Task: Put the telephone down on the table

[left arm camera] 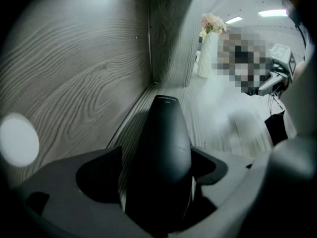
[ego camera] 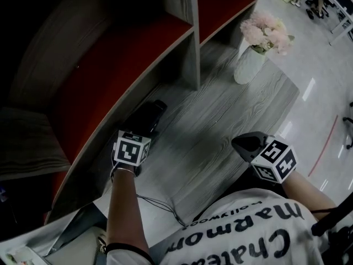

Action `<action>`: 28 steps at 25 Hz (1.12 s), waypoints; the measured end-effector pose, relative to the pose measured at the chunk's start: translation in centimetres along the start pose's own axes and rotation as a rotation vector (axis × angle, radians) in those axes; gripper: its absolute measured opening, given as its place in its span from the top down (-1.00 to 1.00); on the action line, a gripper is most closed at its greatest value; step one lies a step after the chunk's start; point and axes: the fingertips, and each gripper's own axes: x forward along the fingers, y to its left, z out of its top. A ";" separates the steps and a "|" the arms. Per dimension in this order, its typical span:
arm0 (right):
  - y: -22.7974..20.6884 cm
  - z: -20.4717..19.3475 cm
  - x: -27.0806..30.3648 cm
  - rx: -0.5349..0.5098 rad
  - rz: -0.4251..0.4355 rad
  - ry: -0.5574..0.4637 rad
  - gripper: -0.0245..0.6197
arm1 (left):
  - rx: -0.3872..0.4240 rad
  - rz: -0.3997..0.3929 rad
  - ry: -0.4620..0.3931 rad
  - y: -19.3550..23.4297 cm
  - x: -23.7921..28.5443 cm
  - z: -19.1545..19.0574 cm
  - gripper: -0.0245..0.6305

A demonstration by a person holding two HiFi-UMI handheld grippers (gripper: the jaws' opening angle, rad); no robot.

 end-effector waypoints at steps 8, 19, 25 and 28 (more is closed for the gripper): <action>0.2 0.0 -0.2 -0.005 0.001 0.002 0.90 | 0.014 0.123 -0.061 0.2 -0.9 0.0 -0.35; 0.7 -0.2 -0.6 -0.001 0.001 -0.009 0.90 | 0.021 0.262 -0.120 0.9 -1.8 -0.2 -0.52; 0.8 0.4 -0.8 -0.007 0.009 -0.011 0.90 | 0.051 0.437 -0.219 1.2 -4.7 0.4 -0.52; 1.5 1.6 -0.3 -0.037 0.037 -0.024 0.90 | 0.030 0.487 -0.262 1.1 -6.5 0.3 -0.52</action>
